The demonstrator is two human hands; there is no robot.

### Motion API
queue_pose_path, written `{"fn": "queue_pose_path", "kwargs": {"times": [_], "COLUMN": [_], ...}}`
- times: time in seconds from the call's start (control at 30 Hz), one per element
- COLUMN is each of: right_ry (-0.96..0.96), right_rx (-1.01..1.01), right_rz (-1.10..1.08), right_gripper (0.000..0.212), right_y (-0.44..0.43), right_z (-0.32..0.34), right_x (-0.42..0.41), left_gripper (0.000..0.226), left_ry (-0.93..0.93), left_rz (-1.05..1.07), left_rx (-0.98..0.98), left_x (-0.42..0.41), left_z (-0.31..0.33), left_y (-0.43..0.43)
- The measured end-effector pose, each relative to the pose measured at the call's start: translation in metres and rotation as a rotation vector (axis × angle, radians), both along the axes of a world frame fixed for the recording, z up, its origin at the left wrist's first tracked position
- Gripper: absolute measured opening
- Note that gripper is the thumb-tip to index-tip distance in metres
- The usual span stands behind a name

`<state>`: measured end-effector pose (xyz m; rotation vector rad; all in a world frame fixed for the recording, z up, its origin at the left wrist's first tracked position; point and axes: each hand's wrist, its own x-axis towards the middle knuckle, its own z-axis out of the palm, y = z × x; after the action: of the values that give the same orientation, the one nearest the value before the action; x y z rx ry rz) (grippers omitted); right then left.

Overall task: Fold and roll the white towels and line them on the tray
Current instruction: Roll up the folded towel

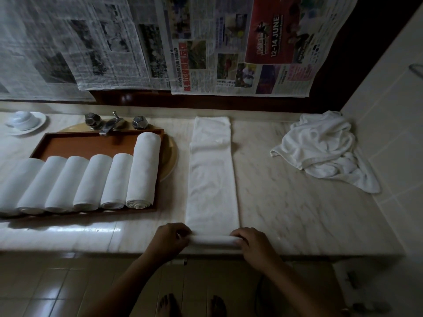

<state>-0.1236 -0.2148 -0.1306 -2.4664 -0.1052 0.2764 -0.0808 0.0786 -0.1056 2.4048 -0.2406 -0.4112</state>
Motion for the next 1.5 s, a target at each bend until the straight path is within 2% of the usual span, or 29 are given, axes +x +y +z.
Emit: {"fn": "queue_pose_path", "kwargs": {"times": [0.13,0.2,0.27,0.33,0.4,0.53,0.73,0.9,1.03,1.13,1.2,1.27,1.37,1.5], "right_ry": [-0.027,-0.047,-0.099,-0.164,-0.213,-0.222,-0.286,-0.262,-0.156,0.018,0.056,0.023,-0.106,-0.349], "right_rx": [0.093,0.123,0.116,0.079,0.038,-0.11,-0.148,-0.233,-0.23,-0.078,0.027,0.068,0.011,-0.233], "right_rz": [-0.13,-0.191,-0.209,-0.189,-0.135,-0.022,0.089,0.143,0.18,0.06,0.046,0.055,-0.025,0.037], "right_gripper": [0.015,0.017,0.025,0.031,0.035,0.05,0.039,0.045,0.046,0.034,0.024,0.019,0.018,0.042], "right_y": [0.001,0.005,0.012,0.019,0.026,0.034,0.028,0.028,0.023,0.014,0.007,0.005,0.011,0.037], "right_z": [-0.007,-0.008,-0.008,-0.008,-0.01,-0.016,-0.011,-0.007,0.002,0.011,0.01,0.007,0.001,0.001], "right_x": [0.007,0.008,0.009,0.008,0.006,-0.004,-0.015,-0.003,0.005,0.004,0.002,0.001,0.001,-0.012], "left_gripper": [0.008,0.007,0.006,0.009,0.019,0.042,0.045,0.046,0.043,0.03,0.021,0.018,0.029,0.018], "left_ry": [0.212,0.24,0.178,0.02,-0.136,-0.348,-0.421,-0.398,-0.286,-0.193,-0.117,-0.056,0.002,0.068], "left_rz": [0.192,0.274,0.336,0.349,0.276,-0.081,-0.221,-0.249,-0.237,-0.216,-0.153,-0.044,0.061,0.076], "left_rx": [-0.202,-0.28,-0.255,-0.153,-0.074,0.085,0.186,0.277,0.231,0.154,0.068,-0.02,-0.09,-0.071], "left_x": [0.004,-0.001,-0.006,-0.009,-0.013,-0.024,-0.031,-0.016,-0.011,-0.013,-0.011,-0.009,-0.004,0.001], "left_z": [0.001,0.0,0.0,-0.001,-0.005,-0.026,-0.031,-0.034,-0.024,-0.013,-0.007,-0.003,0.004,0.016], "left_y": [0.005,0.003,-0.004,-0.012,-0.019,-0.023,-0.019,-0.019,-0.015,-0.008,-0.004,-0.002,-0.003,-0.006]}}
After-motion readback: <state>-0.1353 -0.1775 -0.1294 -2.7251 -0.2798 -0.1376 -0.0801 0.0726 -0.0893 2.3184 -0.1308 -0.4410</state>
